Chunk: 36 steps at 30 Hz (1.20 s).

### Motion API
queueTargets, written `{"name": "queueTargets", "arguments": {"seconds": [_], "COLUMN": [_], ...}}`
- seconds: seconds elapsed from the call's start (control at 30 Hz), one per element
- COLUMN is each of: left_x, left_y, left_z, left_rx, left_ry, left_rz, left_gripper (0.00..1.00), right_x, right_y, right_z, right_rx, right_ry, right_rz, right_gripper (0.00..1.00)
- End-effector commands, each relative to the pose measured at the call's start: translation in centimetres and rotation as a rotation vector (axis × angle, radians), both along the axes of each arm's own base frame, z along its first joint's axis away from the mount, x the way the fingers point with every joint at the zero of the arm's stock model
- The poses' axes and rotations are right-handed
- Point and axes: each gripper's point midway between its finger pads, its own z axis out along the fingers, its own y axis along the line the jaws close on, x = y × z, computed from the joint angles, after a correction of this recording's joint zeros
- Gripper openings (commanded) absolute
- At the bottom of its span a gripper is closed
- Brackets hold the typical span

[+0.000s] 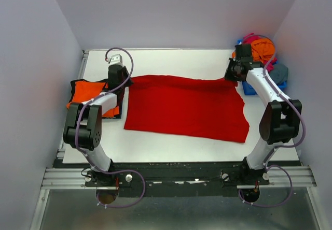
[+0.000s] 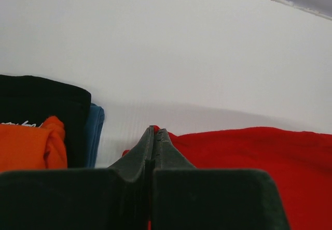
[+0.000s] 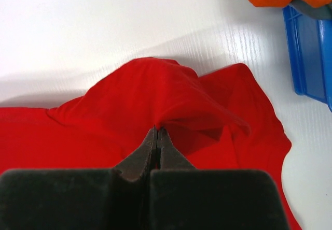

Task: Fold and stack the t-shirts
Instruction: Fold the other side of the tshirt into a rectangle

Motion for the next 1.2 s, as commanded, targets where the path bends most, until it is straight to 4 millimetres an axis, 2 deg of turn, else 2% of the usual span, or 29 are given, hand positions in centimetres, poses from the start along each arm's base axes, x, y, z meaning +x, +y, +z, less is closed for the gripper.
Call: {"name": "queueTargets", "arguments": {"seconds": [0.0, 0.1, 0.3, 0.43, 0.5, 0.67, 0.73, 0.77, 0.8, 0.87, 1.0, 1.17], "left_x": [-0.1, -0.6, -1.9, -4.2, -5.3, -7.7, -8.3, -8.4, -8.5, -8.7, -9.1, -9.1], "left_y": [0.0, -0.1, 0.2, 0.9, 0.7, 0.3, 0.7, 0.6, 0.6, 0.5, 0.7, 1.5], "left_z": [2.7, 2.7, 2.2, 1.7, 1.6, -0.5, -1.2, -1.5, -1.8, -2.4, -2.1, 0.2], "left_rx": [0.023, 0.015, 0.024, 0.013, -0.006, -0.036, -0.054, -0.059, -0.066, -0.078, -0.095, -0.103], "left_ry": [-0.102, -0.11, -0.113, -0.117, -0.129, -0.037, -0.009, 0.004, 0.026, 0.072, 0.106, 0.075], "left_rz": [-0.013, -0.02, -0.02, 0.028, 0.024, 0.037, 0.072, 0.073, 0.08, 0.087, 0.118, 0.172], "left_gripper": [0.0, 0.0, 0.0, 0.0, 0.0, 0.0, 0.02, 0.08, 0.18, 0.37, 0.46, 0.5], "right_x": [-1.5, -2.6, -5.0, -7.0, -8.0, -11.1, -12.2, -12.6, -12.9, -13.3, -13.1, -11.0], "right_y": [-0.2, -0.4, -0.6, -0.3, -0.1, 0.6, 1.1, 1.4, 1.8, 2.0, 1.4, 1.5], "right_z": [1.2, 1.2, -0.1, -1.6, -2.4, -4.9, -5.9, -6.4, -6.5, -6.6, -4.9, -3.7], "right_rx": [-0.003, -0.005, -0.004, 0.019, 0.033, 0.074, 0.105, 0.121, 0.142, 0.16, 0.135, 0.123], "right_ry": [-0.016, -0.013, 0.02, 0.046, 0.058, 0.115, 0.132, 0.14, 0.14, 0.134, 0.049, 0.014], "right_rz": [0.018, 0.018, 0.008, 0.01, 0.018, 0.027, 0.034, 0.04, 0.056, 0.058, 0.045, 0.057], "right_gripper": [0.01, 0.01, 0.01, 0.01, 0.01, 0.01, 0.07, 0.16, 0.2, 0.35, 0.63, 0.64]}}
